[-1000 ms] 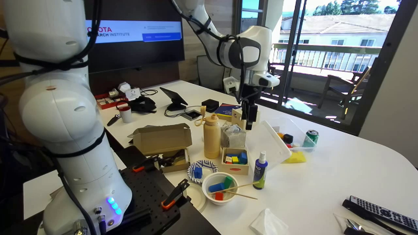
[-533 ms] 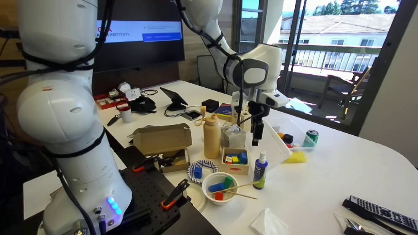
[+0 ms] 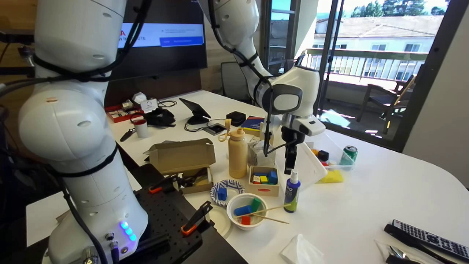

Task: Remove the clear lid from the blue bottle.

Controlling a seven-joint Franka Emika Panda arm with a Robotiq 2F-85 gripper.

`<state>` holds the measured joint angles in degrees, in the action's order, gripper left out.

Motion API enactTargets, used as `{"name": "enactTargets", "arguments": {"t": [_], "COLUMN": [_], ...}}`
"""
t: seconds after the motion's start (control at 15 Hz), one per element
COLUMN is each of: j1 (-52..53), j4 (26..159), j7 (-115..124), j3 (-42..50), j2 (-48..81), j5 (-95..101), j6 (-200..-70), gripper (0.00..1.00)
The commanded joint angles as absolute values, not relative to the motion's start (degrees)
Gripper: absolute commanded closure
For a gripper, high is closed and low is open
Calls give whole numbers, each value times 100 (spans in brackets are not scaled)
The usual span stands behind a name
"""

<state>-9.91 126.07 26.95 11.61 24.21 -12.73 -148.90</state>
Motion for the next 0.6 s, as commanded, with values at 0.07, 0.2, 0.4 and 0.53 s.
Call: {"name": "enactTargets", "arguments": {"t": [0.07, 0.2, 0.4, 0.53], "j1": [-1048, -1053, -1069, -1081], "j4": [12291, 12141, 11950, 11886], "j7": [2560, 2563, 2554, 2542], "j3": [1144, 1140, 1133, 1132], "j2": [2753, 2890, 3046, 3091], "j5": [-1503, -1512, -1517, -1521], "j6": [-14994, -14957, -14919, -14917], "gripper": [0, 0, 0, 0]}}
